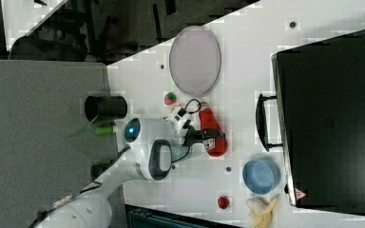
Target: Pick Ketchup from the table and place it in strainer.
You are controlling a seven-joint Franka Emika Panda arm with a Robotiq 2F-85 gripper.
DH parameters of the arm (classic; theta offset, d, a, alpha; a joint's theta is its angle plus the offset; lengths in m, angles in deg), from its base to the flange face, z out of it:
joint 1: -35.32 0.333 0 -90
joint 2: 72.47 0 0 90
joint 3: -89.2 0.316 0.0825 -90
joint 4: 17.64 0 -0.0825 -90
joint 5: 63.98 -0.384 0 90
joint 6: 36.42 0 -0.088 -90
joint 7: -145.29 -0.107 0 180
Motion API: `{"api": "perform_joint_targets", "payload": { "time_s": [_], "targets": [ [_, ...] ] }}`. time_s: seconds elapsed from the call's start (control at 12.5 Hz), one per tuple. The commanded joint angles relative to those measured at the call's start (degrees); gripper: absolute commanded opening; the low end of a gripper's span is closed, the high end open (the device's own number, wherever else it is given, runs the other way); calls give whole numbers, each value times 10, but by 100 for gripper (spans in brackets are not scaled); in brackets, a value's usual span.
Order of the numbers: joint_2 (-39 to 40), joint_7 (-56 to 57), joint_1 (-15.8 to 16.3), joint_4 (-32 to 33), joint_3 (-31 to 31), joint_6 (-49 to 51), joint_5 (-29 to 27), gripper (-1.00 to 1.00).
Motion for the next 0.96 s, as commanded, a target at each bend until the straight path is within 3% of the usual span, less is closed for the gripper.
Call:
{"api": "perform_joint_targets", "payload": {
  "time_s": [0.08,0.32,0.64,0.96],
  "targets": [
    [-21,19,3,-3,-4,-22,2,92],
    [-25,18,3,-6,-4,-20,2,24],
    [-88,17,3,-21,-3,38,2,24],
    [-198,4,4,-74,5,221,1,24]
  ]
}}
